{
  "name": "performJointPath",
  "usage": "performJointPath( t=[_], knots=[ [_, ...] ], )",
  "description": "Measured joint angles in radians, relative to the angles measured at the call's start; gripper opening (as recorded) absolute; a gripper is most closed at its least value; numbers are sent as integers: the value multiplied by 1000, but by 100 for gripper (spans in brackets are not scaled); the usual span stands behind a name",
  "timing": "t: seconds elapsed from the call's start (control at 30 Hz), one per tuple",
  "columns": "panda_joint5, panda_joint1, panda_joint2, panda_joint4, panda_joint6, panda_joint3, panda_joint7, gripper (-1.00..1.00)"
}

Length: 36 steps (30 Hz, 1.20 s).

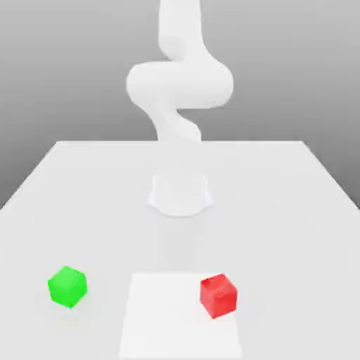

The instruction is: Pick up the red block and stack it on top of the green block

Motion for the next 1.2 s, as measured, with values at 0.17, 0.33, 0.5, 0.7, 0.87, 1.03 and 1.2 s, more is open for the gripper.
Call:
performJointPath(
  t=[0.17,0.33,0.5,0.7,0.87,1.03,1.2],
  knots=[
    [4,45,192,-101,109,-4,-67,0],
    [12,79,374,-197,213,2,-132,0],
    [13,109,555,-293,316,11,-193,0],
    [-4,137,772,-384,451,23,-241,0],
    [-16,142,953,-365,602,14,-236,0],
    [-18,143,974,-362,619,14,-234,-100],
    [-17,139,916,-371,570,19,-236,-100]
  ],
)
